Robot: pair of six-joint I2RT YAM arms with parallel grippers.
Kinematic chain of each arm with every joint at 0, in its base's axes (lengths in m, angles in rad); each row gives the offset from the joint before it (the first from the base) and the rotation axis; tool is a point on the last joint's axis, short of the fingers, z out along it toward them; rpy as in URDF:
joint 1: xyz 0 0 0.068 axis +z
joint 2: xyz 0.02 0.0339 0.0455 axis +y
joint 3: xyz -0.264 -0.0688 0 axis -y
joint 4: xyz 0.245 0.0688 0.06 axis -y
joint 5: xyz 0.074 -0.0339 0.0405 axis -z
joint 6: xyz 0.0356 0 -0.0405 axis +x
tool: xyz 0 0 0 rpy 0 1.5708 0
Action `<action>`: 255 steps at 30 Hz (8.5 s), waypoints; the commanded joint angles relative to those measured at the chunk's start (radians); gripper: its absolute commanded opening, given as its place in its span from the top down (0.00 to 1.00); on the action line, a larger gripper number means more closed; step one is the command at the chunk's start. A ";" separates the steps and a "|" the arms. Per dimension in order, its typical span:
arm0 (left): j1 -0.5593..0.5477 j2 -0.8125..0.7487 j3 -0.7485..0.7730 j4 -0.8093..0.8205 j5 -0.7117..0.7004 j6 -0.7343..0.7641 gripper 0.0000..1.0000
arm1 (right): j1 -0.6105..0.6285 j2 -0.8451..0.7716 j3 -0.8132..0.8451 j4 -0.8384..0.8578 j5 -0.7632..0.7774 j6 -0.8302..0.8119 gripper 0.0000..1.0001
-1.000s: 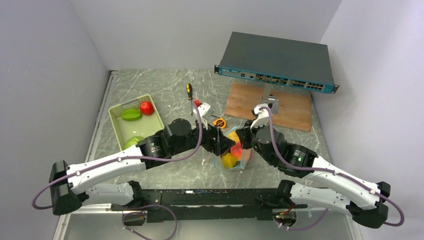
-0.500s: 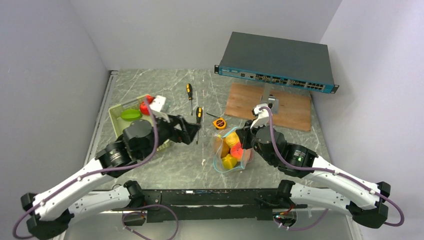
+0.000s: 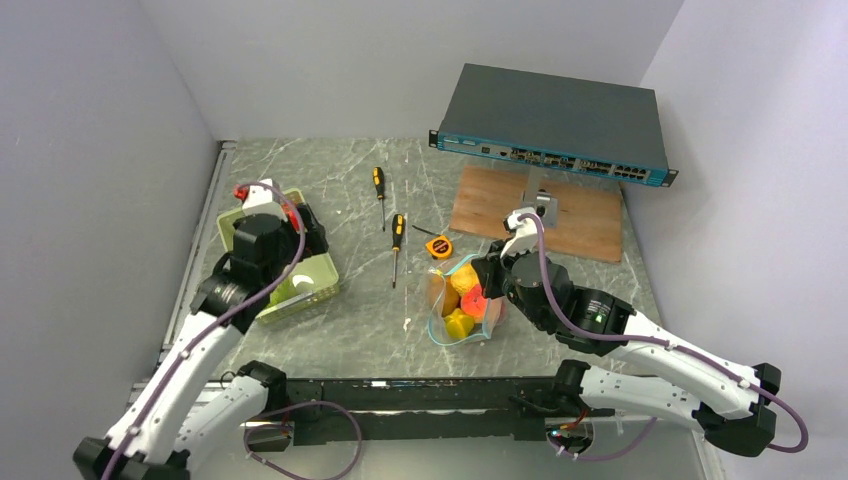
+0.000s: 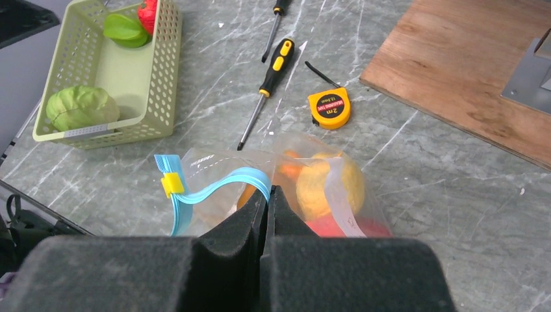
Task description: Place the food in the zip-top bag and seal the zipper
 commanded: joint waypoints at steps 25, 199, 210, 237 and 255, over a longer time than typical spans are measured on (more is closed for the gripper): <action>0.669 0.749 0.006 0.567 0.584 -0.330 0.15 | 0.004 0.004 0.015 0.067 0.009 -0.075 1.00; -0.700 0.103 0.001 0.178 0.068 -0.451 1.00 | 0.057 0.307 0.241 -0.029 -0.589 -0.384 0.81; -0.701 0.101 -0.018 0.134 0.003 -0.534 1.00 | 0.096 0.292 0.210 0.003 -0.615 -0.339 0.34; -0.701 0.109 0.076 -0.049 -0.099 -0.784 1.00 | 0.276 0.316 0.101 0.182 -0.063 -0.337 0.41; -0.667 0.028 0.083 -0.067 -0.116 -0.624 0.77 | 0.226 0.303 0.047 0.232 -0.155 -0.416 1.00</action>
